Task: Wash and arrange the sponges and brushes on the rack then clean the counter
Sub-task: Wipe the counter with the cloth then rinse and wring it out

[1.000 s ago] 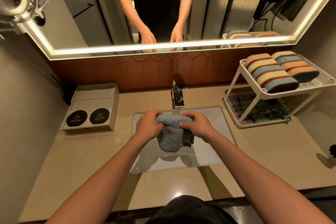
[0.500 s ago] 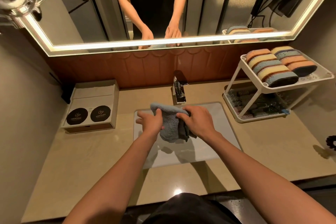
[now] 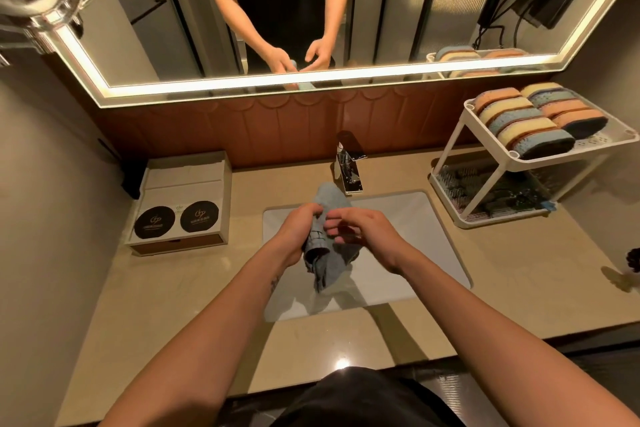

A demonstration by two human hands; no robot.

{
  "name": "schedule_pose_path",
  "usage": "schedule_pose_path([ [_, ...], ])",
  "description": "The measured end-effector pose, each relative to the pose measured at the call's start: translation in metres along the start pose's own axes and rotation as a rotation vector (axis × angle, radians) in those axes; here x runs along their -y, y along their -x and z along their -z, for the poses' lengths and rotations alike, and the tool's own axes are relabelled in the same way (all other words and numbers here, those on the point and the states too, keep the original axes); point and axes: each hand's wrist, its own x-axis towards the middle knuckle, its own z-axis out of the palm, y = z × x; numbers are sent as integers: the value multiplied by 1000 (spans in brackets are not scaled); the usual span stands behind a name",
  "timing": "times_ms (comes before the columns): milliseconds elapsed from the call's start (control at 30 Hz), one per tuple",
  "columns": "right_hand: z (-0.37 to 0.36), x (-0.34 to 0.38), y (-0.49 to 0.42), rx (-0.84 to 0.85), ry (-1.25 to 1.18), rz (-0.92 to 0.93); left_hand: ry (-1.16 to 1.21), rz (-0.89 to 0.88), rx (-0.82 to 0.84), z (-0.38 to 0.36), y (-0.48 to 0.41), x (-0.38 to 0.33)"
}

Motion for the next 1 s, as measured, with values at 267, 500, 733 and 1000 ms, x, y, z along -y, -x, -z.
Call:
schedule_pose_path([
  [267, 4, 22, -18, -25, 408, 158, -478, -145, 252, 37, 17, -36],
  [500, 3, 20, -29, -171, 252, 167, -780, -314, 101, 42, 18, -40],
  [733, 16, 13, -23, -333, 240, 191, -895, -571, -260, 19, -5, -4],
  [1000, 84, 13, -4, -482, 394, 283, -828, -669, -281, -50, -18, -3],
])
